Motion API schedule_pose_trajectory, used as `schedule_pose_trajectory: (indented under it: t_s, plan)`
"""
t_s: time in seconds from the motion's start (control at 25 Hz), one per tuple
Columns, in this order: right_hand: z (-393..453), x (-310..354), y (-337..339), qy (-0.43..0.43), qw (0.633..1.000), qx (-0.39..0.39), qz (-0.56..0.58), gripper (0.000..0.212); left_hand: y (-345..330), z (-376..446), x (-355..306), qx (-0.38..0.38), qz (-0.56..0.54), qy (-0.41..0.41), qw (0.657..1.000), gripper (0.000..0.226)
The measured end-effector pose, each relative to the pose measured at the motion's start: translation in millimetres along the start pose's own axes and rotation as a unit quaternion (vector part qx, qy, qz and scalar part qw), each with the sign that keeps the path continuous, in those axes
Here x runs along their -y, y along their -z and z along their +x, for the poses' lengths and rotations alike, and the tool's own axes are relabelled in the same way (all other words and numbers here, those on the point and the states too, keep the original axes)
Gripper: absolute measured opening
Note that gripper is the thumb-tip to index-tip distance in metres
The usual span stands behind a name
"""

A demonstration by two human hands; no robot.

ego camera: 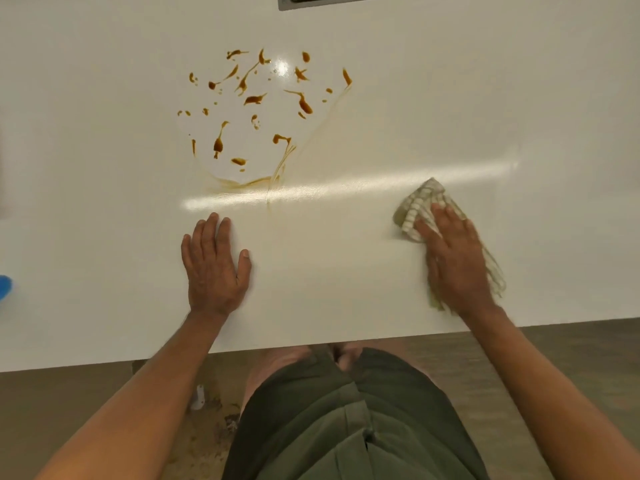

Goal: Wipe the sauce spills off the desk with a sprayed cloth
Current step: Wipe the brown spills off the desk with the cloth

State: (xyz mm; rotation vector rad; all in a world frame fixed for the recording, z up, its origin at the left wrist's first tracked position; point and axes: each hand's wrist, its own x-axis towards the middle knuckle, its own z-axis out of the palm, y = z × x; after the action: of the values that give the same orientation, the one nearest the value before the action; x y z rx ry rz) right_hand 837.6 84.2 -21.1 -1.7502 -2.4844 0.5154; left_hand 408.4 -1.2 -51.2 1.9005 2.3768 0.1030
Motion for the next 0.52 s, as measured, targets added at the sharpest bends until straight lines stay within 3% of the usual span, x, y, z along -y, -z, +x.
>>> schedule_pose_trajectory:
  t_s: [0.16, 0.32, 0.52]
  plan:
    - [102, -52, 37, -0.089, 0.994, -0.066, -0.005, 0.062, -2, 0, 0, -0.004, 0.000, -0.002, 1.000, 0.069]
    - [189, -27, 41, -0.190, 0.978, -0.084, 0.006, 0.062, -1, 1, -1, -0.008, 0.009, -0.009, 1.000, 0.067]
    - [164, 87, -2, -0.100, 0.992, -0.073, 0.031, 0.064, 0, 1, -2, -0.004, 0.006, -0.006, 1.000, 0.067]
